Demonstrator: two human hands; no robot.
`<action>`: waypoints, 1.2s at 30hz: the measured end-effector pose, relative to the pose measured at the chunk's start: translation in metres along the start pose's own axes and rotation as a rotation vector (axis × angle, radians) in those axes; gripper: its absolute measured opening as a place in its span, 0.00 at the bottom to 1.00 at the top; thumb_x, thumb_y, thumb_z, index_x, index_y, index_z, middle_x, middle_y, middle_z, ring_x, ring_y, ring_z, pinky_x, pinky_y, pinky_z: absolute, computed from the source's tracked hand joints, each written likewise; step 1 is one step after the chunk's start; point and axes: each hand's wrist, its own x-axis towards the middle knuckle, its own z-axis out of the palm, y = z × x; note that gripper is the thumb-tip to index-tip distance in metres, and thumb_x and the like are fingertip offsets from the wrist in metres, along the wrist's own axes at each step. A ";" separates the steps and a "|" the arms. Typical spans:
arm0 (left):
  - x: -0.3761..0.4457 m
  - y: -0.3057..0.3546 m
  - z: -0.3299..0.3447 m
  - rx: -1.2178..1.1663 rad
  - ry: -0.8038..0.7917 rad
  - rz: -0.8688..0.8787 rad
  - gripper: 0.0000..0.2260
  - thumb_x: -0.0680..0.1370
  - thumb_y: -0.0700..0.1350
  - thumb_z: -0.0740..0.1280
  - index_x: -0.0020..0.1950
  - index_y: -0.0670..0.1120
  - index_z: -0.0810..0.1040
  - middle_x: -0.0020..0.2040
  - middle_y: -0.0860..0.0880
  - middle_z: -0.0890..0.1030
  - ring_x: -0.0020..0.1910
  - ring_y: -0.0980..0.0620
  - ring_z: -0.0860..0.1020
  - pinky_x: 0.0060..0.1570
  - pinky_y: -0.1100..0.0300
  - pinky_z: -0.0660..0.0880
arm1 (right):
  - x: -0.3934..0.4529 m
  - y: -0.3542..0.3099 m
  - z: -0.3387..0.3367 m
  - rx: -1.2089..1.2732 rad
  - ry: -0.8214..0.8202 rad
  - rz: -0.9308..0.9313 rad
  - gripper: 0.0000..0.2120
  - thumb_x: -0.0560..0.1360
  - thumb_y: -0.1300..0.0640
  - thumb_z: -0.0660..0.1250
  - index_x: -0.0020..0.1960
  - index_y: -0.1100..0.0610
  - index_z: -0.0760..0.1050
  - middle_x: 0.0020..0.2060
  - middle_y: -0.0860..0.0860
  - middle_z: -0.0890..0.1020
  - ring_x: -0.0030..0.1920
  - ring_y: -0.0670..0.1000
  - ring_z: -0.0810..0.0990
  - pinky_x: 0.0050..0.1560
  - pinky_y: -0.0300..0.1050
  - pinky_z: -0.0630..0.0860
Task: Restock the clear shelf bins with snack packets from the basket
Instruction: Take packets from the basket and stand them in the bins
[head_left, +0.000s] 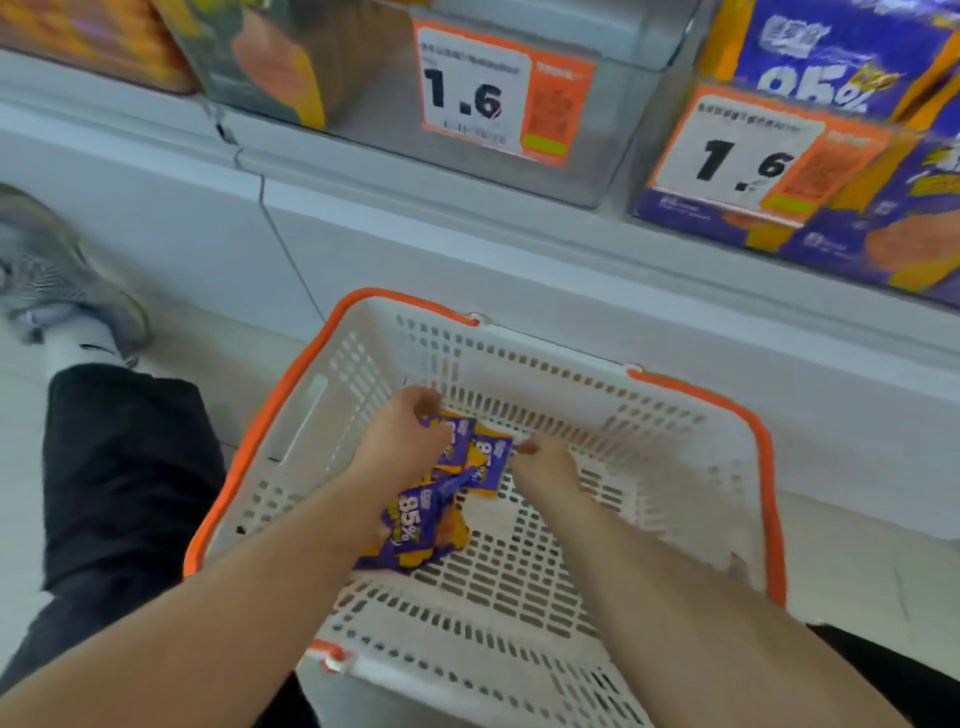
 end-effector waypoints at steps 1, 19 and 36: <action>0.003 -0.008 -0.002 -0.005 0.012 -0.028 0.14 0.77 0.43 0.66 0.63 0.50 0.75 0.58 0.53 0.77 0.51 0.52 0.76 0.47 0.58 0.71 | 0.007 0.004 0.012 0.081 -0.074 0.099 0.10 0.75 0.59 0.63 0.53 0.64 0.76 0.48 0.61 0.80 0.39 0.55 0.78 0.36 0.44 0.68; 0.020 -0.034 0.033 -0.246 -0.009 -0.300 0.11 0.77 0.40 0.67 0.60 0.46 0.76 0.54 0.54 0.78 0.52 0.51 0.76 0.47 0.57 0.71 | 0.035 0.046 0.016 0.521 0.032 0.362 0.09 0.75 0.68 0.61 0.40 0.58 0.75 0.40 0.56 0.79 0.35 0.53 0.71 0.36 0.44 0.65; -0.052 0.177 0.090 -0.043 -0.080 0.539 0.06 0.76 0.45 0.69 0.52 0.50 0.82 0.43 0.51 0.82 0.44 0.50 0.80 0.40 0.58 0.71 | -0.115 -0.038 -0.242 -0.432 0.647 -0.515 0.09 0.75 0.58 0.66 0.53 0.54 0.82 0.51 0.55 0.84 0.54 0.58 0.79 0.52 0.48 0.76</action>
